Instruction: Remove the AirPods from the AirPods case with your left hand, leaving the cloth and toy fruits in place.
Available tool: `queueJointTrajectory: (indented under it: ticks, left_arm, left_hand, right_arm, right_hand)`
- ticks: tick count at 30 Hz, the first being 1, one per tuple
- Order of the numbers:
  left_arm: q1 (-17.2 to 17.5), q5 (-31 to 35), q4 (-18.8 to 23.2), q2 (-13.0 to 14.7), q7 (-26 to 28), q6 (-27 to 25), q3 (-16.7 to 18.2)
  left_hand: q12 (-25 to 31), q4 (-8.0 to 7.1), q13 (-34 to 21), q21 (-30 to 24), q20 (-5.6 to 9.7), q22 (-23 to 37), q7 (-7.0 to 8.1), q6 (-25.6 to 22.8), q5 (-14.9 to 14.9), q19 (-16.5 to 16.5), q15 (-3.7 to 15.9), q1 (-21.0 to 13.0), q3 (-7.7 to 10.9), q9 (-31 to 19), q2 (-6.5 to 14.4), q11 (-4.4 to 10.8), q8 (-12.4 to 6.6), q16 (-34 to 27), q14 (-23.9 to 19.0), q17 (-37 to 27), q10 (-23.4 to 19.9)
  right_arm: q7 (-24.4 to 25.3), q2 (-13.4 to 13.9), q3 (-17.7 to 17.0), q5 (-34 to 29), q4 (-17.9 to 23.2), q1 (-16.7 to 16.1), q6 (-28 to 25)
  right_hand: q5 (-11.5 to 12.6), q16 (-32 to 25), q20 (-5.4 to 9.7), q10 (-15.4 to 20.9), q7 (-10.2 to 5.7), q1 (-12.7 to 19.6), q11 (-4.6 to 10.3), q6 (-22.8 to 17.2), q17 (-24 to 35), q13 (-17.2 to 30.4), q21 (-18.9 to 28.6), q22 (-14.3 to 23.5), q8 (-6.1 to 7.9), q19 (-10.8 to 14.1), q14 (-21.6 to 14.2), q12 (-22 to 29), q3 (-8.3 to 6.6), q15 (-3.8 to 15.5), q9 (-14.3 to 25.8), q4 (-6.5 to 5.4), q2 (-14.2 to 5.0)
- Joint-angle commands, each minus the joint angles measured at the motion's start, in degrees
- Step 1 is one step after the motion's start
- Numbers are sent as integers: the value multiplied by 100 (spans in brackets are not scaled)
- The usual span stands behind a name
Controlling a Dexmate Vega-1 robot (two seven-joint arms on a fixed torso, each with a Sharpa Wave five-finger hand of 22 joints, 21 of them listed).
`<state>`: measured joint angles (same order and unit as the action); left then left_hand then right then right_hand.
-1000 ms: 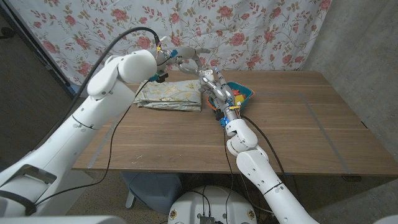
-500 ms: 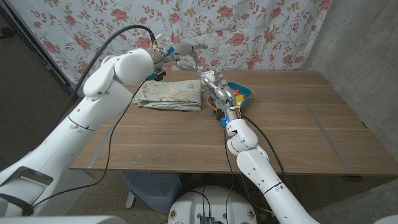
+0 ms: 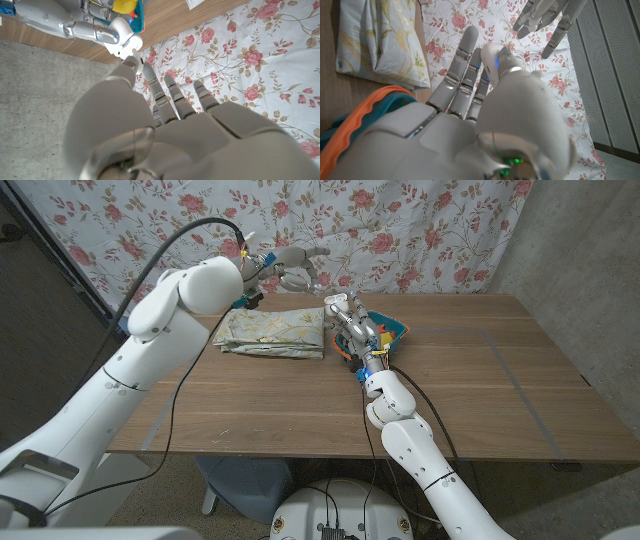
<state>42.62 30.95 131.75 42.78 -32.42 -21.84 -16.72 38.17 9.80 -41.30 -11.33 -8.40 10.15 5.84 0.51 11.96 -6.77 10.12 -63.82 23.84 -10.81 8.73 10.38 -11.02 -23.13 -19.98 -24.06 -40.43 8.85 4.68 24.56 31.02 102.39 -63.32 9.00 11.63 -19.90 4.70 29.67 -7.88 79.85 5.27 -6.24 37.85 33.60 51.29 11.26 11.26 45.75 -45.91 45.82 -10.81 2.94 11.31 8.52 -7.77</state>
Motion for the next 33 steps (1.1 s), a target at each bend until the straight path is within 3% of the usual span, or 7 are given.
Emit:
queueJointTrajectory:
  ticks: [1,15,28,33]
  left_arm:
    - [61,16,119,117,-10,-162,28]
    - [552,6,327,287,94,-405,189]
    - [792,62,291,439,231,-520,80]
    - [974,-90,268,403,307,-562,195]
  left_hand:
    - [45,5,-211,-35,-42,5,3,-18,7,-22,122,-82,-32,-7,1,211,12,-36,-99,-24,-196]
    - [87,3,-256,-32,-43,6,-5,-13,14,-23,117,-117,-32,-7,-7,214,19,-34,-120,-37,-165]
    - [108,-8,-272,-26,-38,7,-8,-24,19,-13,124,-132,-32,-8,-8,214,18,-24,-135,-43,-136]
    - [107,-9,-265,-26,-39,7,-3,-33,20,-14,123,-140,-37,-8,-13,214,16,-22,-135,-49,-118]
  right_arm:
    - [-7,-19,-97,68,-19,-29,40]
    - [64,13,-223,100,45,-100,169]
    - [95,18,-247,111,85,-118,227]
    - [116,15,-249,129,111,-138,251]
  right_hand:
    - [35,2,730,589,-11,58,586,-13,6,8,37,13,19,-309,-353,23,36,1058,19,5,10]
    - [38,10,732,598,-9,63,592,-10,7,20,71,10,16,-329,-359,31,38,1058,20,6,11]
    - [39,18,732,579,-5,63,585,-10,8,12,107,8,14,-347,-362,15,41,1057,20,4,10]
    - [39,20,732,584,-7,64,588,-10,8,15,115,8,14,-351,-363,18,42,1057,20,4,10]
